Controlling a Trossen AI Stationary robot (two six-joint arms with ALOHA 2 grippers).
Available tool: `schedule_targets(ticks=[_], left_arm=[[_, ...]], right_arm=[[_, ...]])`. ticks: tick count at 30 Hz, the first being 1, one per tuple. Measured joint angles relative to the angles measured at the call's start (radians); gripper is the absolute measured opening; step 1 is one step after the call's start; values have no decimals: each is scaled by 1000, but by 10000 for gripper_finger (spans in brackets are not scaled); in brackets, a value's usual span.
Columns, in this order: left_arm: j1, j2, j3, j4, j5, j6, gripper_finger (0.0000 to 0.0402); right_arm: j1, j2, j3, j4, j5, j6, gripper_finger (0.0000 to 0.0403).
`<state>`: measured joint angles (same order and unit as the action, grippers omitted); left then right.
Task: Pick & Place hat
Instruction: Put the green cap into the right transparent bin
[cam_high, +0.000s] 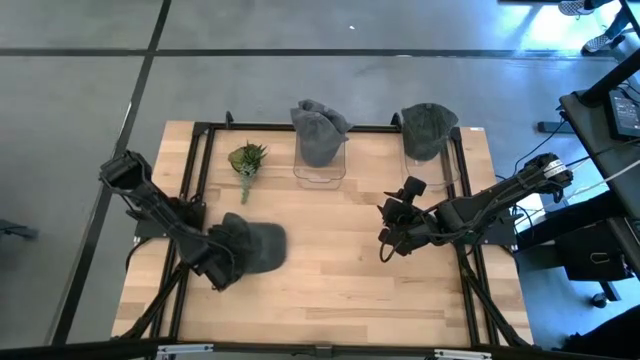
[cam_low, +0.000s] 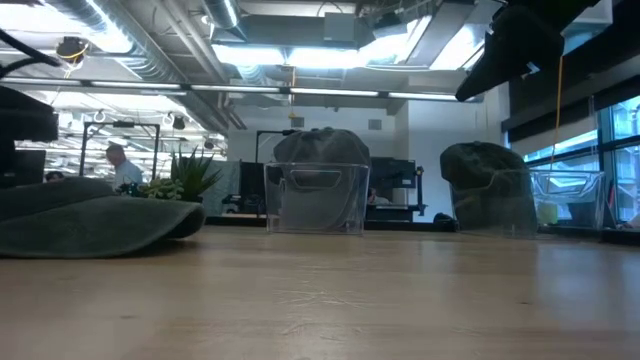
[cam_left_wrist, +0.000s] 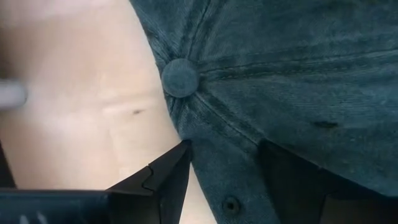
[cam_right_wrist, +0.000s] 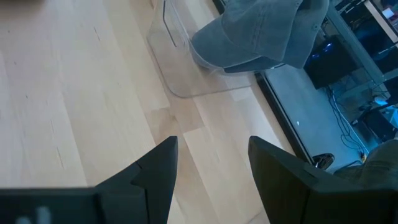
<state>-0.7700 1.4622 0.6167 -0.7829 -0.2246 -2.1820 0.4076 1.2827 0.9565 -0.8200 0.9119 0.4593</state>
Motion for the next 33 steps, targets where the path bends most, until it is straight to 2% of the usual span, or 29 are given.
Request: schedule_targets(ticks=[5, 13, 18, 22, 25, 29, 33], left_arm=[[49, 3, -2, 34, -28, 229, 165], [131, 12, -8, 110, -142, 525, 75], [179, 12, 4, 167, -182, 857, 13], [229, 16, 60, 152, -241, 1109, 11], [276, 14, 124, 158, -306, 1360, 8], [344, 14, 229, 163, -415, 1721, 8], [403, 13, 328, 211, -449, 2078, 7]], right_arm=[[0, 0, 0, 1, 1, 1, 197], [0, 0, 0, 44, 2, -6, 197], [0, 0, 0, 90, 1, -38, 197], [0, 0, 0, 152, -6, -85, 197], [-12, 0, 0, 230, -28, -111, 197], [-75, 0, 17, 305, -116, -109, 197], [-156, 0, 39, 366, -350, -171, 197]])
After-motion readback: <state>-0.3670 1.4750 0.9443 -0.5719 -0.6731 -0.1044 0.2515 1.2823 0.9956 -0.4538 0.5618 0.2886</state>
